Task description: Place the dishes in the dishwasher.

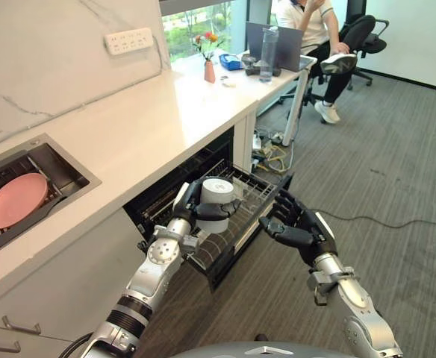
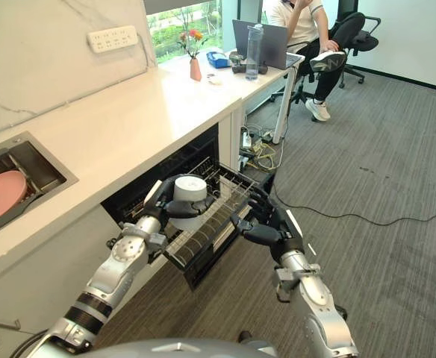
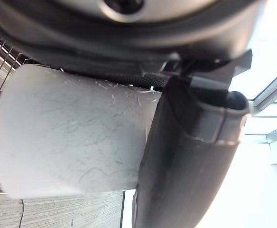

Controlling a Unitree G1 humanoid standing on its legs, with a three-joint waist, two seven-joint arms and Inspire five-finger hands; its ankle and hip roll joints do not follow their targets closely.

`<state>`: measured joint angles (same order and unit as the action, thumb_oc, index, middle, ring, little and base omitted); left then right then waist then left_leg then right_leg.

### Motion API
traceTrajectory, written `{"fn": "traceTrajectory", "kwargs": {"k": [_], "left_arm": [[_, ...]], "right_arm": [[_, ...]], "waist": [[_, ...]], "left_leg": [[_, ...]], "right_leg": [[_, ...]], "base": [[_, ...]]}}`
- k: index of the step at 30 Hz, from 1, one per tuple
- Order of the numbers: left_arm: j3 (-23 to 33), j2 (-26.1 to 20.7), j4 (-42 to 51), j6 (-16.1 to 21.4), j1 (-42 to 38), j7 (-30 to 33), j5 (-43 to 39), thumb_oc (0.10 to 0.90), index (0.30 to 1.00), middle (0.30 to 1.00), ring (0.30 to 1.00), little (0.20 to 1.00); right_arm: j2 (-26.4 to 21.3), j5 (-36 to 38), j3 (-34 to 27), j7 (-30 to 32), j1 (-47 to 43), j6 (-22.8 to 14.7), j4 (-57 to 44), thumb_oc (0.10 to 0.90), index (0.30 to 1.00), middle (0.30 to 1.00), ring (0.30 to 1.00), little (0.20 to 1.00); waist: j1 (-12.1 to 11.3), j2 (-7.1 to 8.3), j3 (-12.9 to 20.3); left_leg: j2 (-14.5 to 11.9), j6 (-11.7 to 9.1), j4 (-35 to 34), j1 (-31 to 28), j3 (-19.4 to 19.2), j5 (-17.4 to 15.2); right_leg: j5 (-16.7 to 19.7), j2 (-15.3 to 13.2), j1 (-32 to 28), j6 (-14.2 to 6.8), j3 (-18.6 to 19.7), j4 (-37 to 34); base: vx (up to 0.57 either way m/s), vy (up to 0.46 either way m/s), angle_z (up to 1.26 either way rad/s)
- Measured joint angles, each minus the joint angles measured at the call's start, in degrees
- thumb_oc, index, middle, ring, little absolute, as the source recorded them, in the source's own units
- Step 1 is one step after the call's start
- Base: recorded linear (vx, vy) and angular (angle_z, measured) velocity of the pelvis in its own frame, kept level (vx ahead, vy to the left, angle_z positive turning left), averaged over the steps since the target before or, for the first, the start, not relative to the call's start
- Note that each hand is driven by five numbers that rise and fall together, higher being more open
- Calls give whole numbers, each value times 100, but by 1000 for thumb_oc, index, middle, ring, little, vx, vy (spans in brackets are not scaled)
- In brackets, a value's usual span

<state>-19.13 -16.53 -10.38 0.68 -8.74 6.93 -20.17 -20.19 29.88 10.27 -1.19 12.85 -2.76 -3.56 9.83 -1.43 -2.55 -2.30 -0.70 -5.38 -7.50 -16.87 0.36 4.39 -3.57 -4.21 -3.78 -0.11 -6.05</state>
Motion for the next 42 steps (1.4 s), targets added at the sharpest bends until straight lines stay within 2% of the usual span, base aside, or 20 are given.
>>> {"fn": "traceTrajectory", "kwargs": {"k": [8,11,19,22,42], "left_arm": [[-24,-14,-1,-21,-184,-111,-28,400,300,300,300,300],[-62,-19,-16,-20,-400,-84,293,400,300,300,300,300],[-543,10,-286,-21,-885,272,984,400,300,300,300,300],[-550,32,-295,-19,-913,420,1186,400,300,300,300,300],[-938,225,-562,-53,-973,990,1133,400,300,300,300,300]], "right_arm": [[-68,-80,288,-22,-63,163,169,800,900,900,900,900],[-61,-46,550,-129,-124,164,164,800,900,900,900,900],[-47,859,1411,-115,-544,172,96,800,900,900,900,900],[-70,1074,1502,-27,-645,192,66,800,900,900,900,900],[211,1023,1838,1151,-1100,190,123,800,900,900,900,900]], "waist": [[-8,-6,2],[-9,-7,3],[-16,-7,2],[-56,-6,1],[-293,2,-5]], "left_leg": [[-6,0,5,13,12,1],[-6,-1,1,18,19,1],[-6,-2,11,57,41,5],[-9,-3,10,67,59,5],[-2,-4,11,83,140,7]], "right_leg": [[1,8,3,2,-11,0],[0,7,5,2,-21,0],[1,4,35,3,-65,1],[-3,4,35,5,-86,0],[-14,-1,16,22,-149,1]], "base": [[-7,-10,0],[-9,-3,1],[-3,-1,0],[-13,1,2],[1,1,1]]}}
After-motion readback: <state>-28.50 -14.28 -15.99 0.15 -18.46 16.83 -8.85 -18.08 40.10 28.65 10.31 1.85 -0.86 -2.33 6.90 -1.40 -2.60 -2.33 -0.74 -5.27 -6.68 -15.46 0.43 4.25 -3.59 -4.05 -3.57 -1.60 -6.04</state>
